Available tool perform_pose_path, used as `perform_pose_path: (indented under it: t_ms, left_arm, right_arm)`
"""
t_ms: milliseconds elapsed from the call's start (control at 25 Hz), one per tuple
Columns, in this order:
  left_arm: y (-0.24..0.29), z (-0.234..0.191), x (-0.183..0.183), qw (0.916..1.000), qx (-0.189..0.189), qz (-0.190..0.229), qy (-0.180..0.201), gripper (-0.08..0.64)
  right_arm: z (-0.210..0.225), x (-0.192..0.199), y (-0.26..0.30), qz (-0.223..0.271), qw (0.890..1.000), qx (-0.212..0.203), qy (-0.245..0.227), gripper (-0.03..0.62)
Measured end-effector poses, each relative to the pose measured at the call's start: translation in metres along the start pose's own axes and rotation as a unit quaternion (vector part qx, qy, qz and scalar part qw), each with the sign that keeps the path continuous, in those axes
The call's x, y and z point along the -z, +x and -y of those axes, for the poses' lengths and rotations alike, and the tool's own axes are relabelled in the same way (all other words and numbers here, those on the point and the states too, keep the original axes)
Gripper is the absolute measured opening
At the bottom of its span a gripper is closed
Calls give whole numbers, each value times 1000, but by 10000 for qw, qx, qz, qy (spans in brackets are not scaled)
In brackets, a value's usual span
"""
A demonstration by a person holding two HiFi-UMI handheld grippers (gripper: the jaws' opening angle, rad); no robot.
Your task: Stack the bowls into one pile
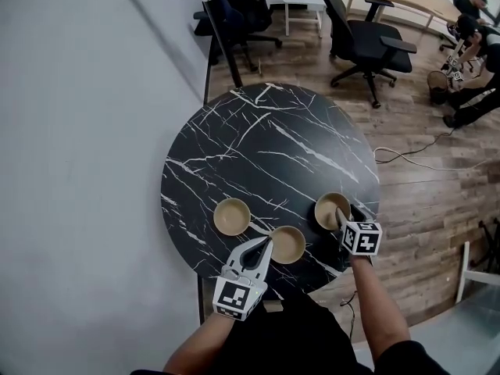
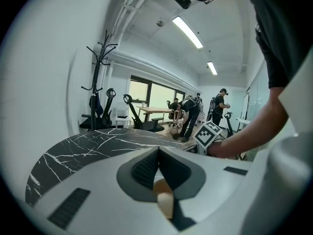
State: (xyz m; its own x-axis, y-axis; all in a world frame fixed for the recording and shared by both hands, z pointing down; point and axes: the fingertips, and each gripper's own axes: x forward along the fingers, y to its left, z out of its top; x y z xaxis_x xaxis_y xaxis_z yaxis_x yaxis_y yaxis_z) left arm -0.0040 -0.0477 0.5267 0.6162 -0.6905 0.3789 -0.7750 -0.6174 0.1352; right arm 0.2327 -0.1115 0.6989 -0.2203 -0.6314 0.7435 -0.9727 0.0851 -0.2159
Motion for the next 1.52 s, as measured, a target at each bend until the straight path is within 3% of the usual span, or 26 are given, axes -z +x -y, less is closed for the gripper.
perform_pose_path:
  t_ms: [640, 1040, 1520]
  left_arm:
    - [-12, -5, 6, 10000, -37, -18, -64, 14]
    - [-15, -10, 11, 9998, -75, -24, -169, 14]
    - [-22, -17, 17, 9994, -167, -35, -306, 14]
  right_arm:
    - [6, 0, 19, -324, 9993, -165, -94, 153]
    - [4, -2, 23, -252, 9993, -274, 15, 38]
    - [0, -12, 8, -36, 9996, -205, 175, 21]
